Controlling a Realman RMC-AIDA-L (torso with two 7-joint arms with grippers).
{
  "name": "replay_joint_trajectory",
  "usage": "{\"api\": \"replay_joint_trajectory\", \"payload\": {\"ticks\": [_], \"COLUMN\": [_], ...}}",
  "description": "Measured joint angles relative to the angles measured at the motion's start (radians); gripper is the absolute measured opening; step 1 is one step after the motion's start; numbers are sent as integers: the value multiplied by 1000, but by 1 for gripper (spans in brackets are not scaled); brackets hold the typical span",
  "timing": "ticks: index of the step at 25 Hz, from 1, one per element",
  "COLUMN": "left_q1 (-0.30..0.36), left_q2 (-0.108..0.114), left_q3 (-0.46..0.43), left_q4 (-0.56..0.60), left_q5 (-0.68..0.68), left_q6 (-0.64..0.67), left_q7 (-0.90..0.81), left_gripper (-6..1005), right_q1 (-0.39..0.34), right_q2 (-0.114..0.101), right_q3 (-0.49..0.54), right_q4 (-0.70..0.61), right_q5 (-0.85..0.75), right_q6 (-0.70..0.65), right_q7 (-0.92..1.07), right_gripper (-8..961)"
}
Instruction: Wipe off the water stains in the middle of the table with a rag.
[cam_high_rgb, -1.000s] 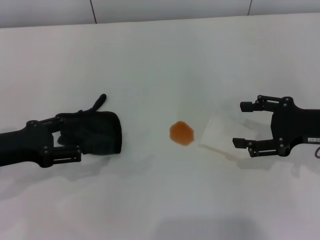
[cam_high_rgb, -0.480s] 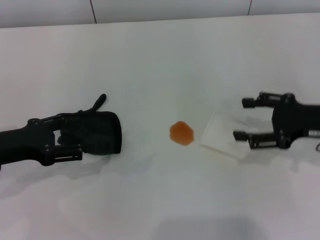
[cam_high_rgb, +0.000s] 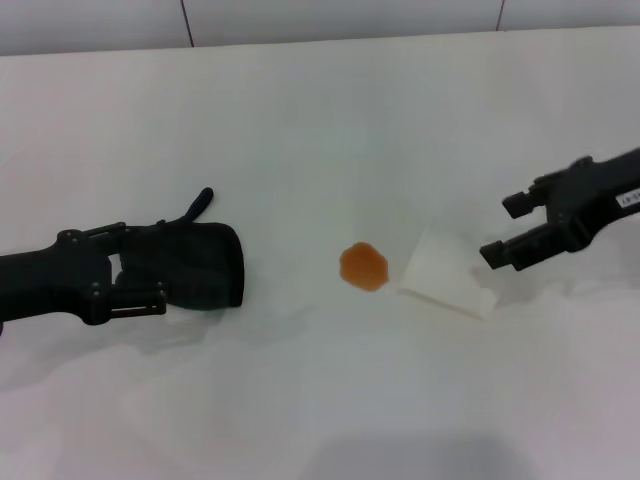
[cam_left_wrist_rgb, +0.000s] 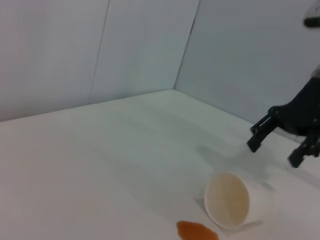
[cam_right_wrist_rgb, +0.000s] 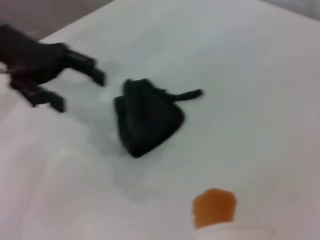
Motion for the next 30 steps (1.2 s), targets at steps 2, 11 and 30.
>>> {"api": "replay_joint_trajectory", "payload": {"ticks": [2,11,30], "left_q1": [0,-15,-24], "left_q2": [0,1,-2], "left_q3": [0,0,0], "left_q4": [0,0,0], "left_q5": [0,0,0], "left_q6": [1,5,-1], "left_q7": [0,-3,-9], "left_gripper": [878,878,879], "right_q1": [25,92,94], "right_q2": [-4,23,24], "right_q3": [0,-59,-157], "right_q4": [-27,-74,3], "right_q5": [-3,-154,-190], "right_q6": [-46,-72,22], "right_q7": [20,89,135], "right_gripper": [838,838,836]}}
